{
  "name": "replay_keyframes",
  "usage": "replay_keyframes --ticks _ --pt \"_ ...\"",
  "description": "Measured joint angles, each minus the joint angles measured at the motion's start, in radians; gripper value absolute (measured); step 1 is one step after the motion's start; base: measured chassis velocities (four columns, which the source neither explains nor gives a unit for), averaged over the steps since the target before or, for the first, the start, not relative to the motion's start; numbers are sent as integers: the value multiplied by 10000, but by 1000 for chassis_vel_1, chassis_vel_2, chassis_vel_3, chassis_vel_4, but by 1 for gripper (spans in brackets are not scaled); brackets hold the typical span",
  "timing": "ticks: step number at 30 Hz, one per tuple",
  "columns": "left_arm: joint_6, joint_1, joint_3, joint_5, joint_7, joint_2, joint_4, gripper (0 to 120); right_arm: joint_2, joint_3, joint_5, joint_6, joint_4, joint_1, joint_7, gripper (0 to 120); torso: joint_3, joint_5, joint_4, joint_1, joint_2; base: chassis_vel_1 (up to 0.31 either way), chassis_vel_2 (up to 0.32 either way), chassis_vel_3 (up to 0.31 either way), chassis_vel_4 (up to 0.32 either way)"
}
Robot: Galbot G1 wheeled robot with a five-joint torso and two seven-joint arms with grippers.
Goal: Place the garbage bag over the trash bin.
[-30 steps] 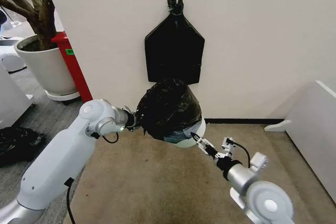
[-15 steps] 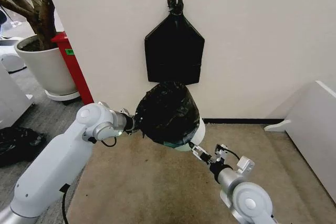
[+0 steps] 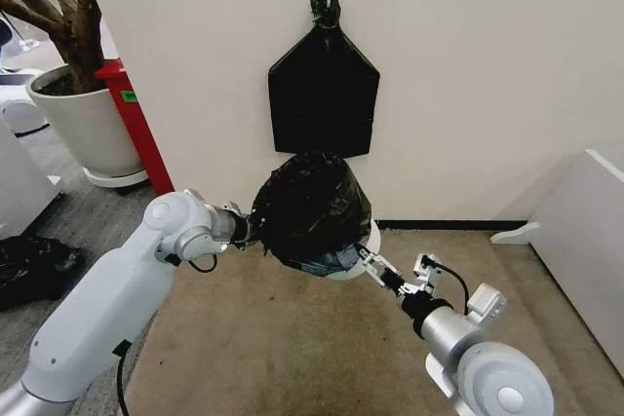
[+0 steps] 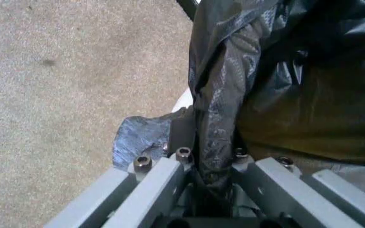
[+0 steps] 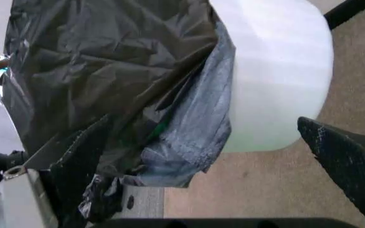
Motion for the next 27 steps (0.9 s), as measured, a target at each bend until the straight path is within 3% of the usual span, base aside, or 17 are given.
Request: replay_keyframes --ticks 15,27 --pt "-10 89 -35 57 60 109 -168 0 233 -1094 382 327 -364 912 578 100 0 0 1 0 0 0 0 0 0" --pt "-45 32 -9 76 59 105 -226 0 245 -1253 -417 316 -1946 1136 253 100 0 0 -1 0 0 0 0 0 0"
